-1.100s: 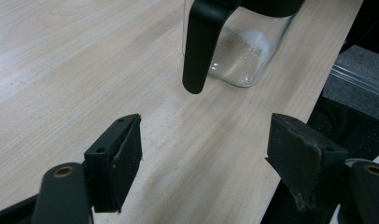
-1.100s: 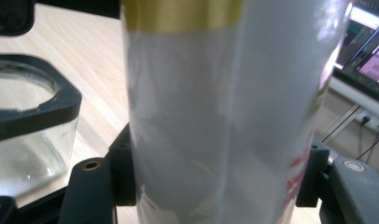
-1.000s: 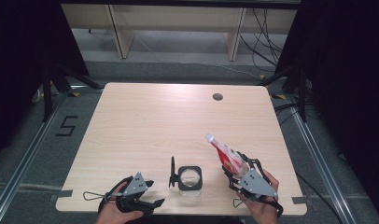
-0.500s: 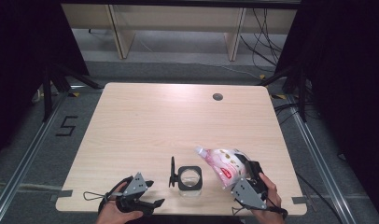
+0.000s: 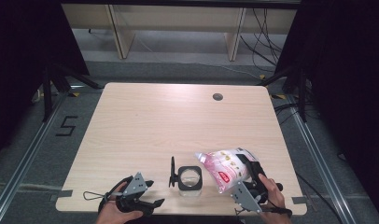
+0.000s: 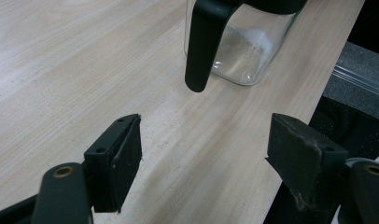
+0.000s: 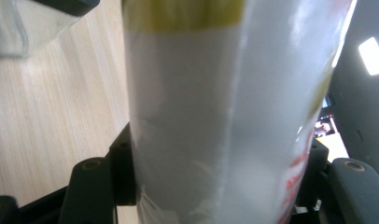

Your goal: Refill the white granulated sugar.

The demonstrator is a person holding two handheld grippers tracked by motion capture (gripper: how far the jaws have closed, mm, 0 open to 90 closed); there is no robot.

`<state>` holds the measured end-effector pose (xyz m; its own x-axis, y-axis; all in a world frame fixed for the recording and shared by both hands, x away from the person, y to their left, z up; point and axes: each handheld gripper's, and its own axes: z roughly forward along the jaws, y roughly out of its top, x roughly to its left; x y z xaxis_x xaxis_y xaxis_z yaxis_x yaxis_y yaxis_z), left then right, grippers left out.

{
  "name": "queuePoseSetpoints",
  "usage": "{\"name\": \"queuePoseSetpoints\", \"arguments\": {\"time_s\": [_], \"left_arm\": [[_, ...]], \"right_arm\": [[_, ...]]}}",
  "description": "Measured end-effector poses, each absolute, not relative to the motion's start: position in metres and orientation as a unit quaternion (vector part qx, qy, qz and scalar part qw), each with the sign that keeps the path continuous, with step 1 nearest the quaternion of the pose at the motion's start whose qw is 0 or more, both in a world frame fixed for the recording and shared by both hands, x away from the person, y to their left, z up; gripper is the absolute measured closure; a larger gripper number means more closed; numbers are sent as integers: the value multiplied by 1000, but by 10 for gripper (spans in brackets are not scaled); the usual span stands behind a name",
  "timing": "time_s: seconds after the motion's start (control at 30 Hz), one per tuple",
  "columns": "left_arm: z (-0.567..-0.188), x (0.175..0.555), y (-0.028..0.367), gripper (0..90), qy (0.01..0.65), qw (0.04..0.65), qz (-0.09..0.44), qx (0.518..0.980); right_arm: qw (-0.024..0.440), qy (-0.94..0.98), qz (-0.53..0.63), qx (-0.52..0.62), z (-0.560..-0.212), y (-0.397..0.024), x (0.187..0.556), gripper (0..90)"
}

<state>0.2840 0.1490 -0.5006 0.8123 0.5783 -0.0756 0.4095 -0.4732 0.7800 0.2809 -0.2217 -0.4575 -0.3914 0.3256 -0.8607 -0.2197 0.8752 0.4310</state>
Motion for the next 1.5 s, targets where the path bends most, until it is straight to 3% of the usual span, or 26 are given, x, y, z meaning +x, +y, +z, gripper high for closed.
{"name": "queuePoseSetpoints", "arguments": {"time_s": [0.53,0.57,0.97,1.5], "left_arm": [[-502,286,151,257,307,435,106,840],[-502,285,150,257,315,438,103,836],[-501,288,154,257,291,420,118,852],[-500,287,153,256,299,434,111,842]], "right_arm": [[580,794,180,-25,-461,-223,266,379],[592,788,155,-66,-456,-222,267,379],[608,781,101,-104,-455,-220,261,381],[609,776,51,-158,-459,-213,259,384]]}}
